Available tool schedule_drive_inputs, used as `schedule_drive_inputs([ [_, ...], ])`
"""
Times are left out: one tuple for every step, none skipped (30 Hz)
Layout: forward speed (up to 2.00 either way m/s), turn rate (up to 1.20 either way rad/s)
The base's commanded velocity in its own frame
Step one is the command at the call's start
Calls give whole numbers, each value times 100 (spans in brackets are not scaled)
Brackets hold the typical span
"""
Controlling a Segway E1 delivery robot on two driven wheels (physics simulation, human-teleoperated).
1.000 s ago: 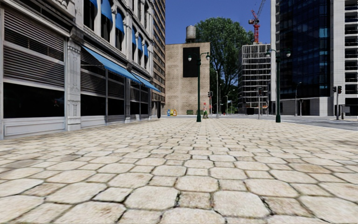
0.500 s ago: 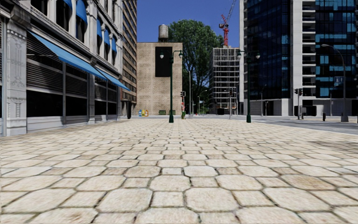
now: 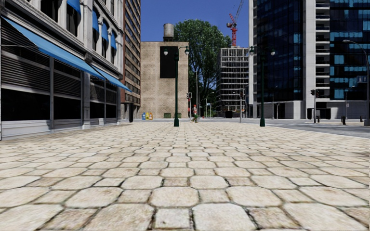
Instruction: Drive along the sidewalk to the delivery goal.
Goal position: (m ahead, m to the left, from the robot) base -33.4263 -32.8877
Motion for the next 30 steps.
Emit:
schedule_drive_inputs([
  [200, 0],
  [200, -45],
  [200, -65],
  [200, -120],
  [200, -120],
  [200, -120],
  [200, -120],
  [200, -80],
  [200, -80],
  [200, -2],
  [200, 0],
  [200, 0],
  [200, 0],
  [200, 0],
  [200, 0],
  [200, 0],
  [200, 0],
  [200, 0],
  [200, 0],
  [200, 0],
  [200, 0],
  [200, 0],
  [200, 0],
  [200, 0],
  [200, 0],
  [200, 0],
  [200, 0],
  [200, 0],
  [200, 0],
  [200, 0],
])
